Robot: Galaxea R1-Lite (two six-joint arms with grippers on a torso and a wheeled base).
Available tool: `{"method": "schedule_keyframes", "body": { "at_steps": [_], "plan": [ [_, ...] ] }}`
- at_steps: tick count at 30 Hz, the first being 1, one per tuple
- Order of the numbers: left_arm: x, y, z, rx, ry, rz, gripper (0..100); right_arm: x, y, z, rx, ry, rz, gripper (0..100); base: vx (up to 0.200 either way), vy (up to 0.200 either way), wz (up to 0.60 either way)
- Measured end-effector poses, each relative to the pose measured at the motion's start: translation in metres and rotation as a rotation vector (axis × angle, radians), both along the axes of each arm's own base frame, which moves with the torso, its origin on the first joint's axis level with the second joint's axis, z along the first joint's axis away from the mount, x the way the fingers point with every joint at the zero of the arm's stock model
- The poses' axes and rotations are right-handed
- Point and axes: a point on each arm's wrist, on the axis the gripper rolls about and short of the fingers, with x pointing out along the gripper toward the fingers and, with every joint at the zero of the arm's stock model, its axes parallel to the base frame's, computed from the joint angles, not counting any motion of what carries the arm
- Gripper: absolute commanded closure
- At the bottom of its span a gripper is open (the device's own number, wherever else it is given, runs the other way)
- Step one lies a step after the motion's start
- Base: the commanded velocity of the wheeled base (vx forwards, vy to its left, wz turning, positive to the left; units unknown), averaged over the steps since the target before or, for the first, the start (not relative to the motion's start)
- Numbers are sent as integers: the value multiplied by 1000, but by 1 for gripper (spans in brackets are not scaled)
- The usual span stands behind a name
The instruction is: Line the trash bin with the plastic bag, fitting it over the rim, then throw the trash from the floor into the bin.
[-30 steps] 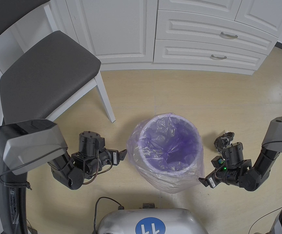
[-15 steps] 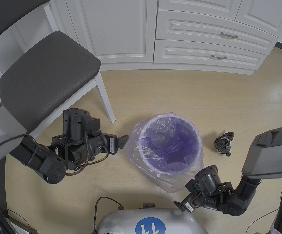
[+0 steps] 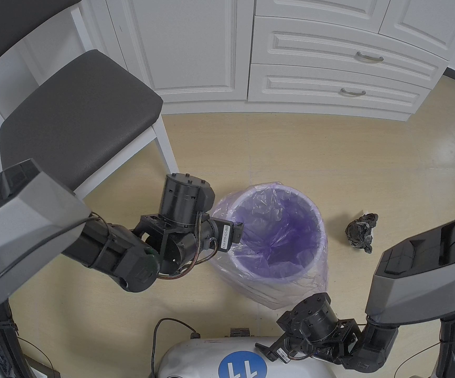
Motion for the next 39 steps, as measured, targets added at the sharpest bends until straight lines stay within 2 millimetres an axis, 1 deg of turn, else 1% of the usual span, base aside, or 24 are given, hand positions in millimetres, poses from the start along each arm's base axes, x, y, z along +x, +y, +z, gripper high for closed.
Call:
{"method": "schedule_keyframes", "body": {
  "at_steps": [4,9,13,17,21,26,31,35,39],
  "plan": [
    [2,-5,-8,44,45,5,0,-10,-1,17,27,-22,28,0,0,0,0],
    [6,-7,-15,96,87,26,0,-21,-9,51,62,-73,58,0,0,0,0],
    [9,-5,-20,132,105,60,0,-29,-20,78,74,-101,59,0,0,0,0],
    [11,0,-27,167,129,93,0,-26,-31,105,92,-158,4,0,0,0,0],
    [9,5,-38,193,159,106,0,-20,-36,124,118,-234,-70,0,0,0,0],
    [5,9,-50,211,191,112,0,-11,-41,132,132,-265,-120,0,0,0,0],
    [7,11,-64,221,222,125,0,-2,-46,132,134,-274,-157,0,0,0,0],
    [18,13,-81,210,229,145,0,6,-45,127,125,-263,-174,0,0,0,0],
    [32,16,-96,188,213,168,0,15,-39,117,129,-253,-185,0,0,0,0]
  ]
}}
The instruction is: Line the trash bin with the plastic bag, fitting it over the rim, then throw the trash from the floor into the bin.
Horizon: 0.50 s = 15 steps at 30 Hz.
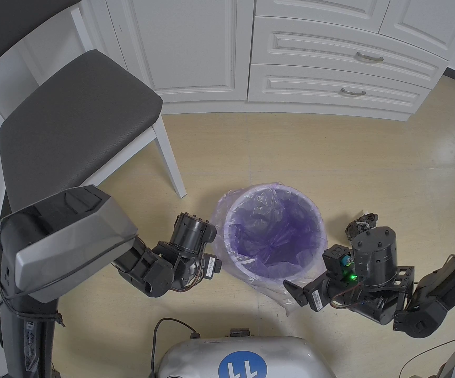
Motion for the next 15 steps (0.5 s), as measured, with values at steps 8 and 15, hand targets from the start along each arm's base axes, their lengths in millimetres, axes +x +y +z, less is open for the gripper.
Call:
{"method": "schedule_keyframes", "body": {
  "at_steps": [8,15],
  "plan": [
    [20,7,-24,-26,-7,33,0,30,26,-29,121,-52,-25,0,0,0,0],
    [15,18,-27,-47,13,58,0,66,45,-53,186,-71,-52,0,0,0,0]
  ]
}}
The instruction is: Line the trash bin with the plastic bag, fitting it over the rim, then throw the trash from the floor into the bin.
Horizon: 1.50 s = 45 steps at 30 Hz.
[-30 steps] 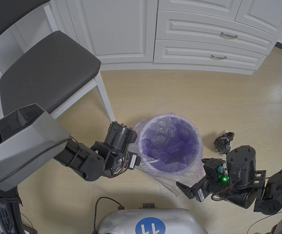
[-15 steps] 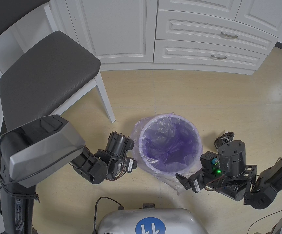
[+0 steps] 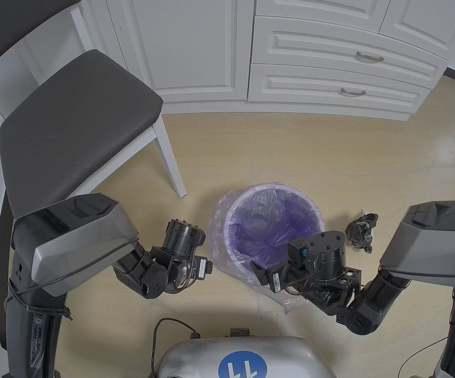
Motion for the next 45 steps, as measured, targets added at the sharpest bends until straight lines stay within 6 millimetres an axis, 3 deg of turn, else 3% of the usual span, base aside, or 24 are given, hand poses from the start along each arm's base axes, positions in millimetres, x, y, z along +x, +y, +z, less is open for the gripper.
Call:
{"method": "schedule_keyframes", "body": {
  "at_steps": [8,9,16,25,34,45],
  "plan": [
    [-18,13,23,-52,-53,20,0,26,-5,-16,42,27,-17,0,0,0,0],
    [-20,15,26,-52,-54,21,0,29,-5,-19,42,36,-23,100,0,0,0],
    [-31,19,46,-91,-106,9,0,47,-5,-36,69,133,-63,100,0,0,0],
    [-47,8,67,-135,-155,-52,0,51,0,-45,115,254,-53,100,0,0,0],
    [-52,2,81,-156,-187,-74,0,39,5,-45,101,268,-24,100,0,0,0],
    [-54,3,89,-167,-203,-74,0,10,17,-40,70,286,49,100,0,0,0]
  ]
}}
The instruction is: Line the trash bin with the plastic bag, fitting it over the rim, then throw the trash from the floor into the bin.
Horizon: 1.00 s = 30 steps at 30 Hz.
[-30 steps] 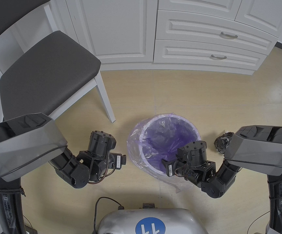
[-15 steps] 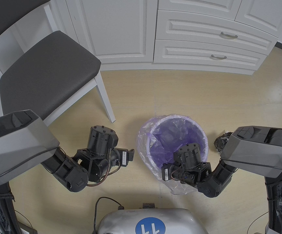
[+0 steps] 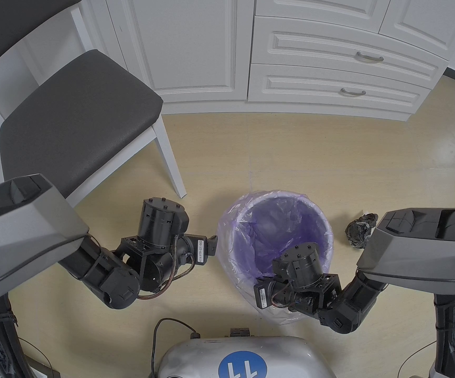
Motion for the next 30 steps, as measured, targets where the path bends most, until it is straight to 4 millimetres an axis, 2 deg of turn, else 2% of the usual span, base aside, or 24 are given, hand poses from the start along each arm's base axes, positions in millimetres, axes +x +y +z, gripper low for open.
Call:
{"method": "schedule_keyframes", "body": {
  "at_steps": [9,19,30],
  "plan": [
    [-1,1,5,-8,-10,0,0,-10,-2,13,-7,-21,25,100,0,0,0],
    [-4,3,13,-24,-24,0,0,6,-19,33,32,-58,-25,100,0,0,0],
    [-5,3,16,-35,-39,-2,0,9,-21,38,46,-70,-33,100,0,0,0]
  ]
}}
